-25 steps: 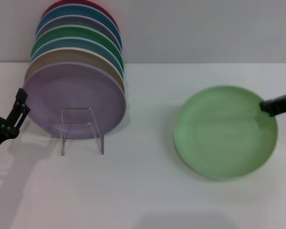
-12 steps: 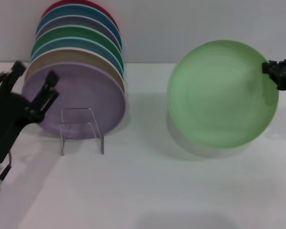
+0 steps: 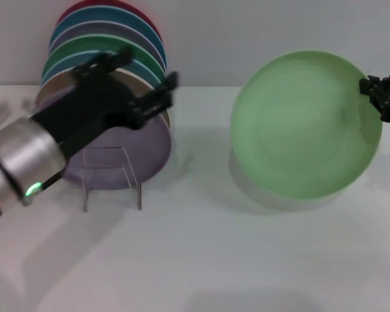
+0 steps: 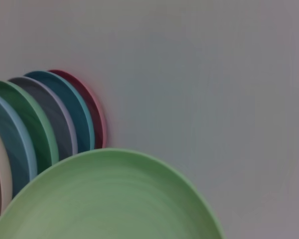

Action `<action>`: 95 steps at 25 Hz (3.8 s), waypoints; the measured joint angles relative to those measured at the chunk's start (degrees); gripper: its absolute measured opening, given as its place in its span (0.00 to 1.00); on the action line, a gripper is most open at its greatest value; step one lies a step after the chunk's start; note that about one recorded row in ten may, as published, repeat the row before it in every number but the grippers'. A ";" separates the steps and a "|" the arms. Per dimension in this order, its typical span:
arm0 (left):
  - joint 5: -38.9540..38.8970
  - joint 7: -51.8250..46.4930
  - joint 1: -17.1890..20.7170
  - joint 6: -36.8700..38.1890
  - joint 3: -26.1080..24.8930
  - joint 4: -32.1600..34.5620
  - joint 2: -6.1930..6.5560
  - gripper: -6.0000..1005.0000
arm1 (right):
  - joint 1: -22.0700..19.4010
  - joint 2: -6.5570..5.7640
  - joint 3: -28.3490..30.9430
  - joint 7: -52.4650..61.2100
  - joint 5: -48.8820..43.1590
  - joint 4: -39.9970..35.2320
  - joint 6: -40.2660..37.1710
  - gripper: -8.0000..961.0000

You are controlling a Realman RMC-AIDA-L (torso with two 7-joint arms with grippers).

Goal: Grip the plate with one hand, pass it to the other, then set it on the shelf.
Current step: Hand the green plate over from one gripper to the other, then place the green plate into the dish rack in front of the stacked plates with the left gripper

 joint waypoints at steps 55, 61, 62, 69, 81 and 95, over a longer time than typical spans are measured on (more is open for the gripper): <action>-19.88 41.97 -4.89 -56.41 -17.65 -13.40 -21.14 0.79 | 0.78 -0.07 -3.86 -16.23 13.40 -4.27 5.70 0.05; -19.63 46.07 -4.05 -51.93 -17.40 -11.68 -21.12 0.79 | 1.05 -0.23 -3.87 -16.26 14.18 -4.47 5.86 0.05; -19.93 46.59 -3.94 -51.70 -17.51 -11.61 -21.14 0.79 | 1.01 -0.23 -3.86 -16.26 14.19 -4.49 5.86 0.05; -20.21 47.05 -4.11 -51.27 -17.66 -11.18 -21.19 0.58 | 0.69 -0.21 -3.83 -16.28 14.19 -4.29 5.94 0.05; -20.20 47.08 -4.56 -49.58 -17.78 -10.29 -21.16 0.11 | 0.49 -0.30 -3.40 -18.10 16.92 -5.80 9.07 0.06; -20.30 52.00 -0.87 -33.55 -16.72 -10.45 -21.01 0.07 | -4.82 -0.02 10.85 -25.44 39.53 -21.34 21.98 0.35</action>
